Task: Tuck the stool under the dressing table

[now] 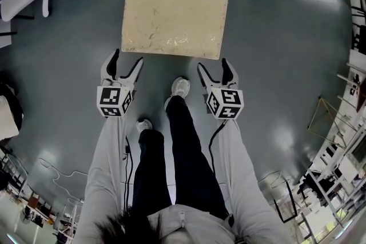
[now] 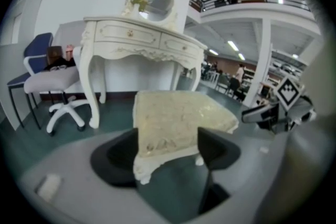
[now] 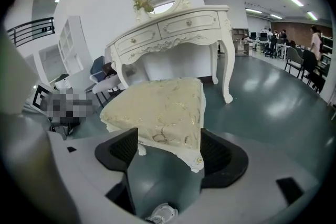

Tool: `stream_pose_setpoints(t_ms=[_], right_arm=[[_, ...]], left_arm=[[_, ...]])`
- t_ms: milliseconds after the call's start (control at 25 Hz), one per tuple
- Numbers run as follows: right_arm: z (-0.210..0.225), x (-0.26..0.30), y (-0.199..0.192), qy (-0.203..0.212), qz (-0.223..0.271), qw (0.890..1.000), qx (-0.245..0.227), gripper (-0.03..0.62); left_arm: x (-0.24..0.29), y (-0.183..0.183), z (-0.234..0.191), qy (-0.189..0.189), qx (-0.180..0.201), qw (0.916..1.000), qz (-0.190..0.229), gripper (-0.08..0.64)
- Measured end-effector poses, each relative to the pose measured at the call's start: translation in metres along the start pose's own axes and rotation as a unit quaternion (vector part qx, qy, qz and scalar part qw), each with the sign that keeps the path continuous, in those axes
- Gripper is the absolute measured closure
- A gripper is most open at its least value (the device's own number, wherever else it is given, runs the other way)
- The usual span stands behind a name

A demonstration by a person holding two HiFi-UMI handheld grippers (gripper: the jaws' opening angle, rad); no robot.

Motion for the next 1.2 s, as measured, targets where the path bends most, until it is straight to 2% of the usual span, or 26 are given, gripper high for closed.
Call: stream_pose_setpoints(t_ms=[560, 800, 1200], right_arm=[[0.013, 0.037, 0.001, 0.000, -0.028, 1.000, -0.009, 0.221], [0.015, 0.040, 0.002, 0.001, -0.030, 0.999, -0.010, 0.230], [0.013, 0.043, 0.005, -0.008, -0.045, 0.999, -0.020, 0.229]], left_arm=[[0.039, -0.008, -0.013, 0.007, -0.002, 0.9994, -0.034, 0.199], [0.045, -0.009, -0.014, -0.010, -0.009, 0.9992, -0.037, 0.202], [0.045, -0.008, -0.013, 0.002, -0.003, 0.9987, -0.052, 0.201]])
Point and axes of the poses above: the fingertips, and each gripper's own axes: x forward along the fingers, z to its right, y out of its top, the point moved 5 cm from there along -x, backward along the fingers, and after that the axes turned 13 degrees about -z, right-handed, at the moved point
